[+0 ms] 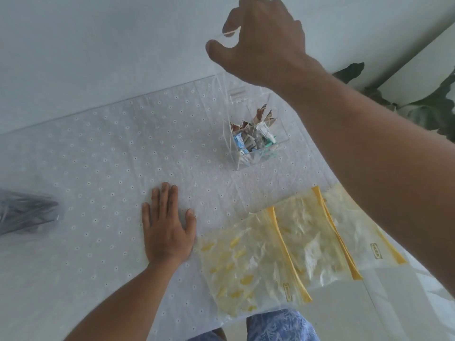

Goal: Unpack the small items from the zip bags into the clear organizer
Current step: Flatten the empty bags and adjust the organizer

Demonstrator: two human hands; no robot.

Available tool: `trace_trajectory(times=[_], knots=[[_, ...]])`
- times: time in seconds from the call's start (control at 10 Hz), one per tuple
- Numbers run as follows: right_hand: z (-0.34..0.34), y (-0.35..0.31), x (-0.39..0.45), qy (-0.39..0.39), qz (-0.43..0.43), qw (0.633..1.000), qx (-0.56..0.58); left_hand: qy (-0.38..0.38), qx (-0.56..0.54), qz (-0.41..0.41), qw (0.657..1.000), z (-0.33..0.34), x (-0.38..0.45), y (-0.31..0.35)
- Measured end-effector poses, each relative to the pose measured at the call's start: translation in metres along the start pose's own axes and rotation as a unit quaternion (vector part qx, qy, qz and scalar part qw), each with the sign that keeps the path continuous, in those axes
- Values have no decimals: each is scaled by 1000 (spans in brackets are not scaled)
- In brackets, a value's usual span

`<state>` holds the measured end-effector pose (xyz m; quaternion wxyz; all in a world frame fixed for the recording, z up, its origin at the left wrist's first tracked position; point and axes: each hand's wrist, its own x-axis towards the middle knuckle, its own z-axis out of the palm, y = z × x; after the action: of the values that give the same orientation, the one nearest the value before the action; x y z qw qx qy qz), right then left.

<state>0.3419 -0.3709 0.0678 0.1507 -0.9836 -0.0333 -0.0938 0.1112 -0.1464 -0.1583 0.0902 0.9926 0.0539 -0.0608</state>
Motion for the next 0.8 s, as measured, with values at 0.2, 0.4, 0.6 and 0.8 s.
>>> trace_trajectory(times=[0.2,0.4,0.6,0.8], knots=[[-10,2,-36,33,-5,999,-23,-1,8,2,1000,0,0,-1],[-16,11,-84,17,-11,997,-71,2,11,5,1000,-1,-2,1],[8,23,-132,7,-11,996,-91,8,7,2,1000,0,-3,2],[53,37,-157,71,-16,996,-45,18,6,5,1000,0,-3,3]])
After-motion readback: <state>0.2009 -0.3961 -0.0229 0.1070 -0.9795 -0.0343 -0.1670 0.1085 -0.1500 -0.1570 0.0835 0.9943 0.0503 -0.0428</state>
